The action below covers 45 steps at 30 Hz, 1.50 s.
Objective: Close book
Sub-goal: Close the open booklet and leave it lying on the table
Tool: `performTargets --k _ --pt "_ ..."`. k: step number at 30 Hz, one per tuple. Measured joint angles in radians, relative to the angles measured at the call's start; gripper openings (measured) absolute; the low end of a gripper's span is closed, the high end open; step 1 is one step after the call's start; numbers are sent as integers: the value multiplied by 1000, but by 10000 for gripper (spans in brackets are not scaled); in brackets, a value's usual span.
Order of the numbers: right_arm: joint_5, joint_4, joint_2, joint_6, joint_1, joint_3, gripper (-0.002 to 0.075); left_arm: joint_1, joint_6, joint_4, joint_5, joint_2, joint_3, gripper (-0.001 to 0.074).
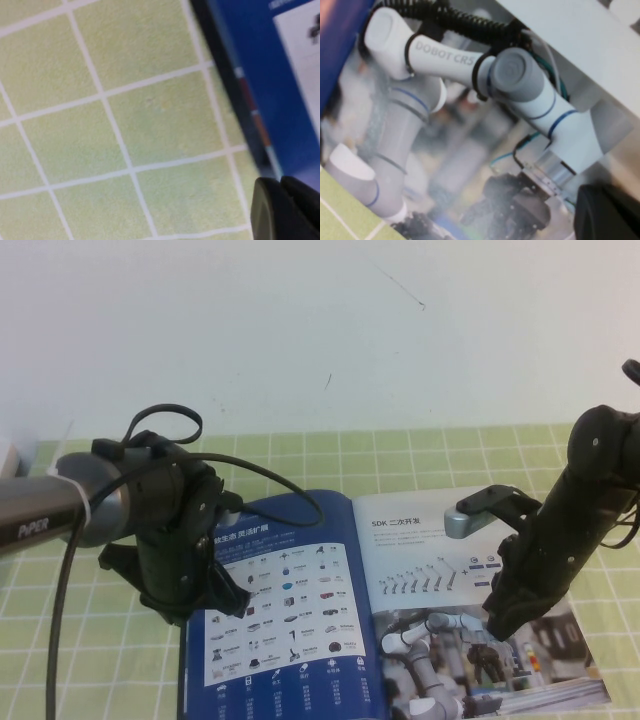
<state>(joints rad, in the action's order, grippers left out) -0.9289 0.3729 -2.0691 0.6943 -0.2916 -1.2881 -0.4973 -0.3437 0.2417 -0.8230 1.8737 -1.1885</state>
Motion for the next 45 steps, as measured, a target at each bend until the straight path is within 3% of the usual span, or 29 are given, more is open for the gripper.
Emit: performTargets --k 10,22,25,28,33,36,40,45 --pt "-5 6 -6 -7 3 -8 -2 41 -38 -25 5 40 0 -4" --pt "-3 30 -10 -3 6 -8 -2 23 88 -253 73 50 -8 -4" --pt "-3 56 -15 16 12 -8 -2 22 209 -426 111 54 -10 -4" --pt "-6 115 -21 43 12 -8 -2 22 415 -737 145 65 -10 -4" --pt "-23 132 -23 64 12 -27 -2 17 923 -1304 94 75 -8 -4" --pt "-25 68 -3 33 20 -83 -3 17 1140 -1520 40 75 -8 -4" --pt "-21 24 114 -27 69 -184 -3 17 1277 -1645 -15 75 -8 -4" --pt "-41 57 267 -34 80 -241 -3 17 1283 -1587 -5 72 -8 -4"
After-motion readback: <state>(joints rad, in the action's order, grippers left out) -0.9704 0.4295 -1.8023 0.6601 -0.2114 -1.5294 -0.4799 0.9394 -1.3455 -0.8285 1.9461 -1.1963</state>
